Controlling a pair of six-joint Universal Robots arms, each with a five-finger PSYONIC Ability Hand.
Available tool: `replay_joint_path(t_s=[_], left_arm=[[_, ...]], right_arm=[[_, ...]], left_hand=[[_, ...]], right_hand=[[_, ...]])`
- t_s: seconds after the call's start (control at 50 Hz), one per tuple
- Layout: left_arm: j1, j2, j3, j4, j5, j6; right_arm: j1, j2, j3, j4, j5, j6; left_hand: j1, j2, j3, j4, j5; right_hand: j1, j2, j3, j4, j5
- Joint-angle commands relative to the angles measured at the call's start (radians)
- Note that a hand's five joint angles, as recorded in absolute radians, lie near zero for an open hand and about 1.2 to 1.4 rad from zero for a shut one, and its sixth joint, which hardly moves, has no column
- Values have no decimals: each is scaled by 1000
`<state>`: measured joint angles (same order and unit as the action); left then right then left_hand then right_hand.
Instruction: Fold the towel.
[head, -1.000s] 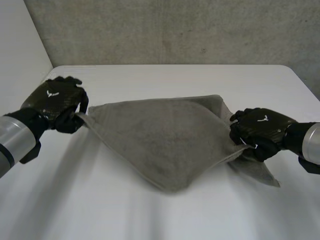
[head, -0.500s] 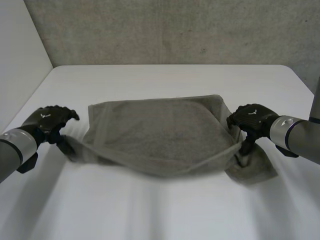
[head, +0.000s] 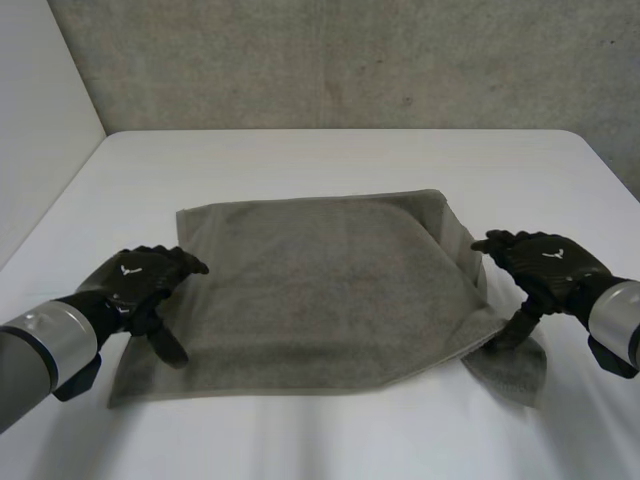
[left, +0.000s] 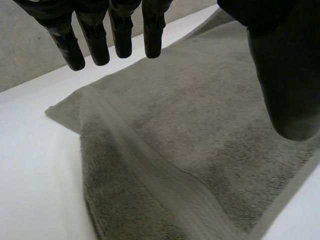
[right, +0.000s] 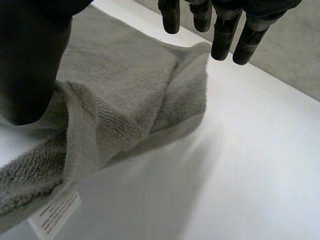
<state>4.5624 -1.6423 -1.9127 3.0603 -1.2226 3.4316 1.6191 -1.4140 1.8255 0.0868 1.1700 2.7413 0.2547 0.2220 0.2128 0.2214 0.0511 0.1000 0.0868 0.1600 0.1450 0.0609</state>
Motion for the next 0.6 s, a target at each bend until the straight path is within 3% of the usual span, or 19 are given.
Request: replay_joint_path(t_s=[0.02, 0.28, 0.34, 0.36, 0.38, 0.4, 0.44, 0.6], left_arm=[[-22, 12, -32, 0, -1, 1], [-77, 93, -135, 15, -54, 118], [-82, 105, -147, 52, -87, 121], [-85, 105, -154, 69, -100, 124], [-91, 105, -155, 84, -107, 124], [-91, 105, -155, 84, -107, 124], [-105, 95, -155, 106, -118, 124], [-141, 32, -149, 202, -138, 124]], right_arm=[[-50, -14, 89, -65, -7, 101], [-68, -31, 187, -140, -10, 146], [-65, -30, 198, -173, -13, 146], [-62, -30, 196, -194, -16, 146], [-61, -28, 192, -212, -24, 147], [-61, -28, 192, -213, -24, 147], [-56, -26, 176, -252, -46, 147], [-30, -16, 98, -274, -69, 164]], left_hand=[[-97, -64, -38, -47, -51], [-97, -64, -38, -47, -51], [-97, -64, -38, -47, -51], [-97, -64, -38, -47, -51], [-97, -64, -38, -47, -51], [-97, -64, -38, -47, -51], [-97, -64, -38, -47, -51], [-97, -64, -38, -47, -51]], right_hand=[[-100, -87, 15, 30, -61], [-100, -87, 15, 30, -61], [0, 13, 15, 30, -61], [177, 190, 15, 30, 42], [426, 439, 15, 30, 290], [428, 442, 15, 30, 293], [1217, 1230, 15, 30, 1081], [1296, 1309, 15, 30, 1161]])
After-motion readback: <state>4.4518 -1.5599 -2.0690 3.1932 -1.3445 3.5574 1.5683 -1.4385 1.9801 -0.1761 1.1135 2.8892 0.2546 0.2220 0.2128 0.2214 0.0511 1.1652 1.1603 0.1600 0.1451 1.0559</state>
